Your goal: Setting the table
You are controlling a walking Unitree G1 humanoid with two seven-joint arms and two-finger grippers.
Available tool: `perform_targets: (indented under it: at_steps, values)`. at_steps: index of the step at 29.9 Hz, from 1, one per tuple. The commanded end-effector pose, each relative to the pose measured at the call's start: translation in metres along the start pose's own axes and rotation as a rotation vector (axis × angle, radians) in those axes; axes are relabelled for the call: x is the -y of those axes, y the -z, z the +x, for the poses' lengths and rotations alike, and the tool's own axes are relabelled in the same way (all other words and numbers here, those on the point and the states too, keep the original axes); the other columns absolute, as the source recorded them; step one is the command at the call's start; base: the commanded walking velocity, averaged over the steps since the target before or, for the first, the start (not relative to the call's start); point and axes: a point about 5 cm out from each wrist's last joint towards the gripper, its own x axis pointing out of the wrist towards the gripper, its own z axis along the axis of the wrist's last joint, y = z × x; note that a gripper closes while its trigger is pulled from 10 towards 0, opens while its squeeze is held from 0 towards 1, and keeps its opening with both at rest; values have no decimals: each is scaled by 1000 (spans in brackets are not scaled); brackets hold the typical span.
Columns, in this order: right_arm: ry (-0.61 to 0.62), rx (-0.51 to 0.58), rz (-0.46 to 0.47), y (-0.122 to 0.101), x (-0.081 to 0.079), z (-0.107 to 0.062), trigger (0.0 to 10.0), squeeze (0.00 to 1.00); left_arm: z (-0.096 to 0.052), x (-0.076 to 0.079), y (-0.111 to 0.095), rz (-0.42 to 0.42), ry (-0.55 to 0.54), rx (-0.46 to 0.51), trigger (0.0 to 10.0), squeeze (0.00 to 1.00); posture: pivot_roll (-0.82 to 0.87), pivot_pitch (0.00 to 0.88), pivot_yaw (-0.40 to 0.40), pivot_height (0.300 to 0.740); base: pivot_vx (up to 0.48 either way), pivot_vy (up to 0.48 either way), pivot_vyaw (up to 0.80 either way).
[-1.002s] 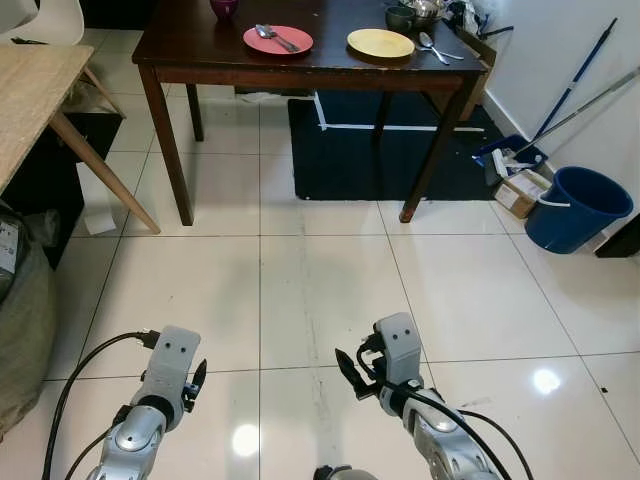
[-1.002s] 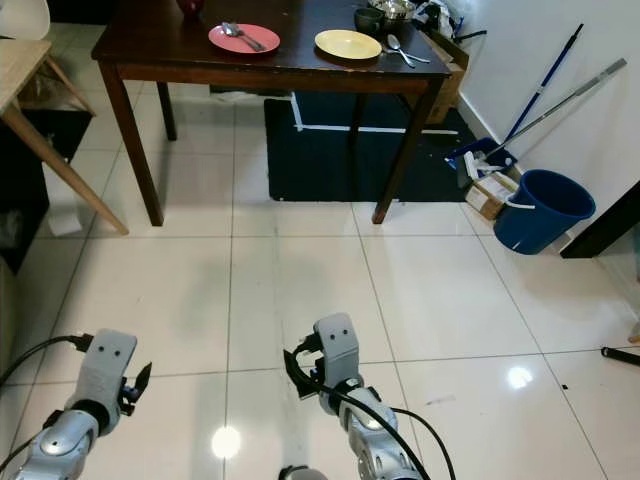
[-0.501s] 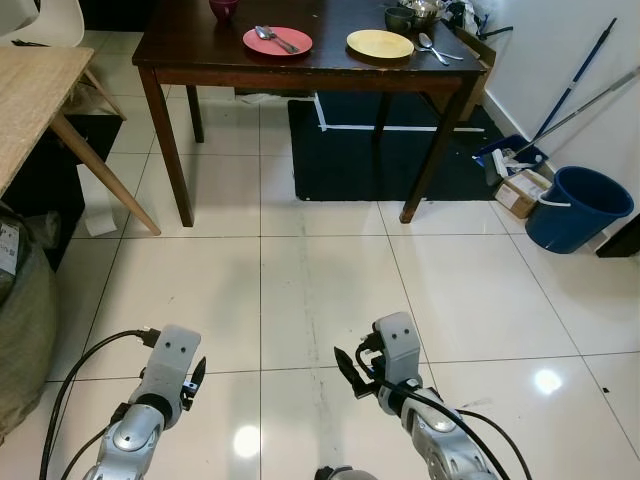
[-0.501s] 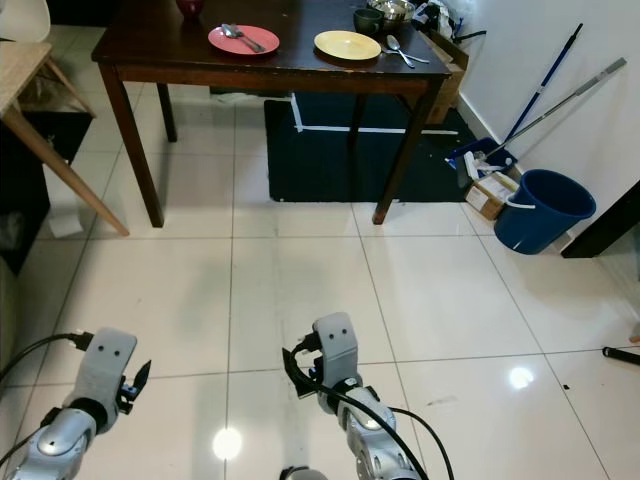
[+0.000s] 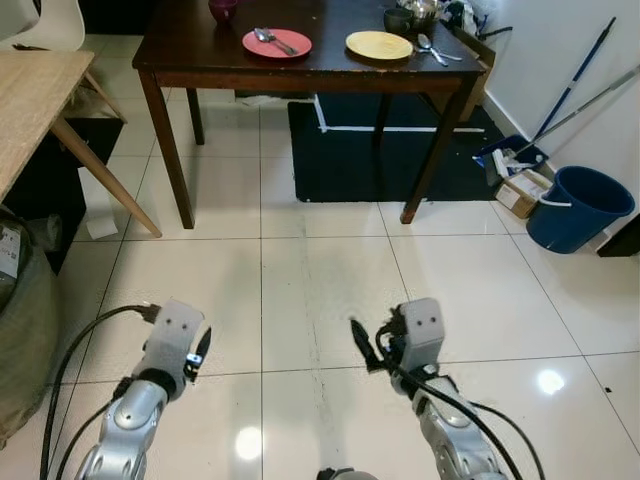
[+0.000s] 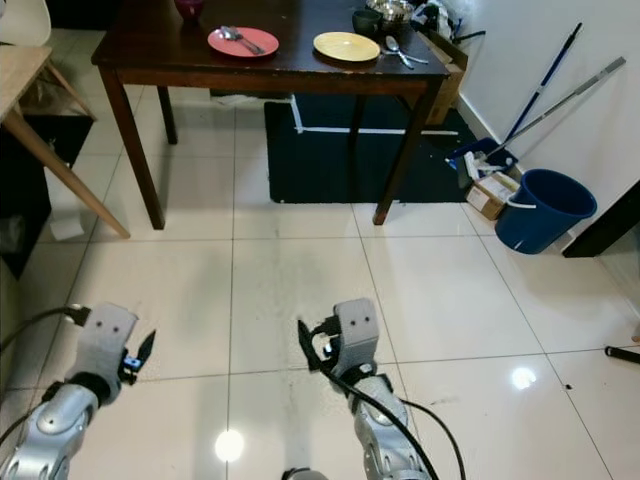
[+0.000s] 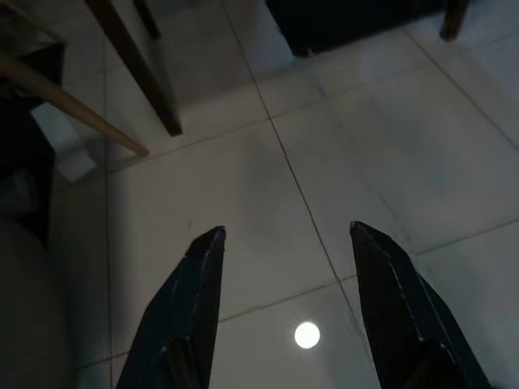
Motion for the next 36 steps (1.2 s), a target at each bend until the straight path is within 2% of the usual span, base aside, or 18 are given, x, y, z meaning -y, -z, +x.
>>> perform_targets:
  at_steps: [1,7,13,25,36]
  values:
    - [51,4,-7,1,8,-5,10000,0,-1,0,0,-48,-13,-19,10000,0,-111,11,12,740,0,0,0]
    - [79,58,13,-9,13,-6,10000,0,-1,3,-7,-93,-3,-6,10000,0,-111,11,12,740,0,0,0]
    - [95,116,3,-28,20,-1,10000,0,-2,13,-21,-58,32,65,10000,0,-123,12,8,740,0,0,0]
    - [104,110,12,-29,21,1,10000,0,0,19,-31,-1,60,116,10000,0,-119,7,10,740,0,0,0]
    - [101,85,16,-24,19,1,10000,0,2,23,-35,44,68,143,10000,0,-117,8,15,740,463,0,0]
